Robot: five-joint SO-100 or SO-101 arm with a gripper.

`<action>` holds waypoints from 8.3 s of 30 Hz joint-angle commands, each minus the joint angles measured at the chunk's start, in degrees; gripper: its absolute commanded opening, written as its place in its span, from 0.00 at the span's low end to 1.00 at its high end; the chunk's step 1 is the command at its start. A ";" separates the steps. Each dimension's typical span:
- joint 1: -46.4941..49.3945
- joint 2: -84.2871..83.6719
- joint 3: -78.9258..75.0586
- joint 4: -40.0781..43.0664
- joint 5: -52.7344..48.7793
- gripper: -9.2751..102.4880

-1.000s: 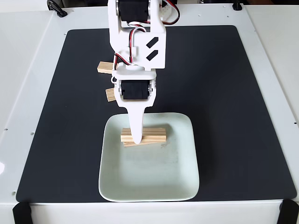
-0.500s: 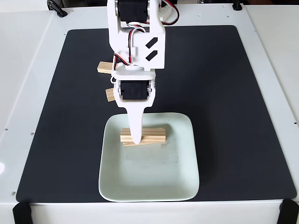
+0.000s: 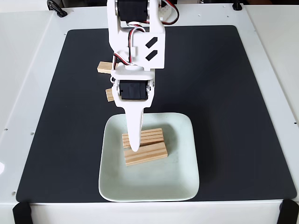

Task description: Pick up the wooden block and place them on the plate.

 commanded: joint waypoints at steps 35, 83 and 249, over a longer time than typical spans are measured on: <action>-2.81 41.04 43.15 -0.70 0.35 0.08; 9.14 41.22 59.94 -7.73 -31.90 0.08; -1.14 8.35 -4.22 17.49 -0.88 0.08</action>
